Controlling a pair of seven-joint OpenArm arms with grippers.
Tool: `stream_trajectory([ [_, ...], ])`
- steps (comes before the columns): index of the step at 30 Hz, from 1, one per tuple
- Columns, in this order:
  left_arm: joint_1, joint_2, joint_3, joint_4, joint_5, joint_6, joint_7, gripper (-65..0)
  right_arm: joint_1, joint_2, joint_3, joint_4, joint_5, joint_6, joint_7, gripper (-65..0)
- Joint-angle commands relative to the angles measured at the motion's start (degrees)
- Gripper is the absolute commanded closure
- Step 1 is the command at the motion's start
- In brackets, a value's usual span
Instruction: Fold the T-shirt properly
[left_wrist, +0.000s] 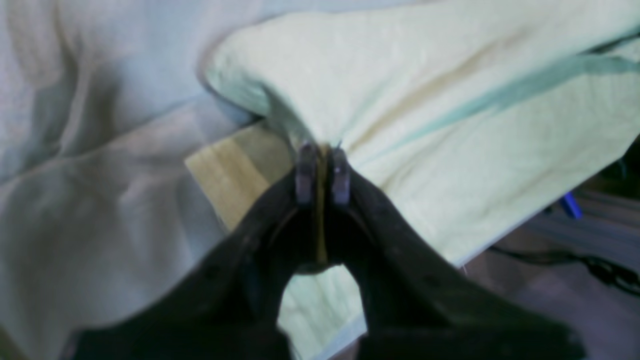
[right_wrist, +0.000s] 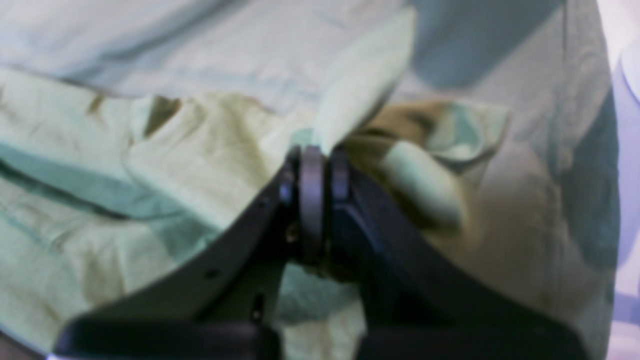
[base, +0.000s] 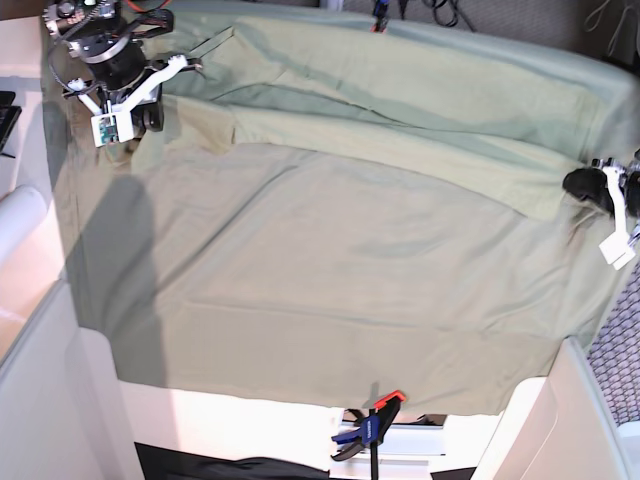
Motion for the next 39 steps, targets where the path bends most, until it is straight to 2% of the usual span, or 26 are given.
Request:
stream_trajectory([
  [1, -0.52, -1.79, -0.72, 0.55, -1.92, -0.65, 0.02, 0.0, -0.55, 0.57, 0.37, 1.44, 0.33, -0.02, 1.29, 0.0],
  [8, 4.09, -1.92, -0.72, 0.55, -3.15, -0.65, 0.15, -1.0, -2.49, 0.55, 0.37, 1.46, 0.31, -0.04, 1.29, 0.0],
  [9, 4.55, -1.92, -0.72, 0.55, -3.15, -0.65, 0.13, -4.6, -2.49, 0.55, 0.37, 1.44, 0.28, -0.04, 1.29, 0.0],
  [11, 4.94, -1.92, -0.72, 0.55, -2.93, -0.65, 0.13, -16.2, -2.47, 0.55, 0.37, 1.44, 0.28, -0.04, 1.31, 0.0],
  [12, 4.94, -1.95, -0.72, 0.55, -2.69, -0.65, 0.13, -21.2, -2.47, 0.44, 0.37, 1.44, 0.28, -0.04, 1.31, -3.9],
  [13, 4.92, -1.99, -0.72, 0.55, -2.49, -0.65, 0.11, -24.6, -2.49, 0.42, 0.37, 1.44, 0.28, -0.04, 1.31, -10.8],
  [15, 4.90, -2.08, -1.46, 0.55, -0.70, -0.65, -0.94, -26.1, -2.49, 0.42, 0.37, 1.44, 0.28, -0.09, 1.31, -22.4],
  [17, 4.92, -2.08, -4.11, 0.55, 1.27, -0.65, -2.10, -26.1, -2.49, 0.42, 0.37, 1.42, 0.28, -0.09, 1.31, -27.0],
  [21, 5.62, -1.57, -11.58, 0.33, 2.95, -0.65, -2.67, -26.1, -2.49, 0.39, 0.37, 1.42, 0.31, -0.11, 1.36, -26.9],
  [23, 7.30, -1.03, -13.97, -0.13, 5.51, -0.65, -4.83, -26.1, -2.47, 0.42, 0.37, 1.42, 0.31, -0.11, 1.46, -26.9],
  [26, 9.57, 1.20, -16.85, -1.64, 9.05, -0.65, -6.58, -30.7, -2.34, 0.39, 0.37, 1.42, 0.35, -0.17, 1.51, -26.9],
  [31, 10.69, 5.16, -19.47, -5.73, 9.35, -0.65, -6.64, -31.0, -2.40, 0.42, 0.37, 1.42, 0.33, -0.17, 1.68, -26.9],
  [39, 11.47, 8.00, -19.50, -8.85, 9.18, -0.65, -6.71, -31.0, -2.49, 0.39, 0.37, 1.42, 0.33, -0.15, 1.66, -26.9],
])
